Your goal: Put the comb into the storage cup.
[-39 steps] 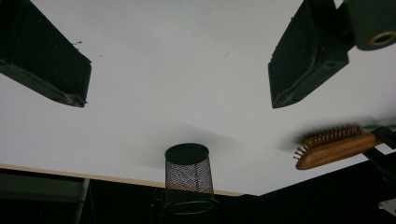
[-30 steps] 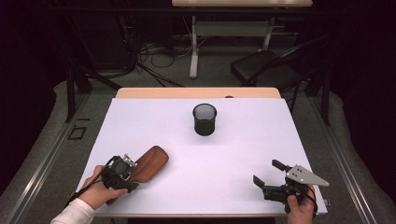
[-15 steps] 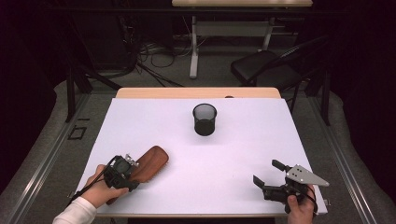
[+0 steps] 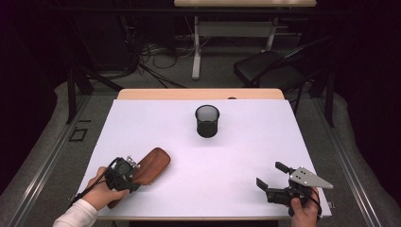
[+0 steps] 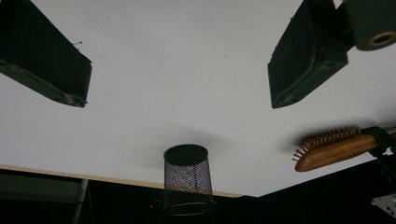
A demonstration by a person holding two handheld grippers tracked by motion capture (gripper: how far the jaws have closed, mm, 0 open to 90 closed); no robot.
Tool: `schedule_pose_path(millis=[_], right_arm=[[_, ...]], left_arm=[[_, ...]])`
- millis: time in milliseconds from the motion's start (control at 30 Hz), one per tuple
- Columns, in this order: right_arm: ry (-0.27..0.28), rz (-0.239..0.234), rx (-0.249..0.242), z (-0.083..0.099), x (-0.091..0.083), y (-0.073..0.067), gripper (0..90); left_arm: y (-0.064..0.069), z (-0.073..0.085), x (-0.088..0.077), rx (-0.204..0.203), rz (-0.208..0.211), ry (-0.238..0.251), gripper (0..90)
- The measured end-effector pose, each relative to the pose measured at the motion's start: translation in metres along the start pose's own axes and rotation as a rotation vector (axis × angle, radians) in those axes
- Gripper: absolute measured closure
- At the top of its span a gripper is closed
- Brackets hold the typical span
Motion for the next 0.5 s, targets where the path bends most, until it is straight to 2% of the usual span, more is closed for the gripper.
schedule_pose_path(millis=[500], right_arm=[[-0.001, 0.000, 0.002, 0.0001, 0.0003, -0.0002, 6.0]], left_arm=[[0.0006, 0.0001, -0.0003, -0.001, -0.005, -0.010, 68.6]])
Point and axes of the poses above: each handheld gripper's, and its own axes: x roughly forward along the jaws, z roughly out of its underside, y roughly to its right, the point moved 1 cm from there along x, roughly forward along the jaws
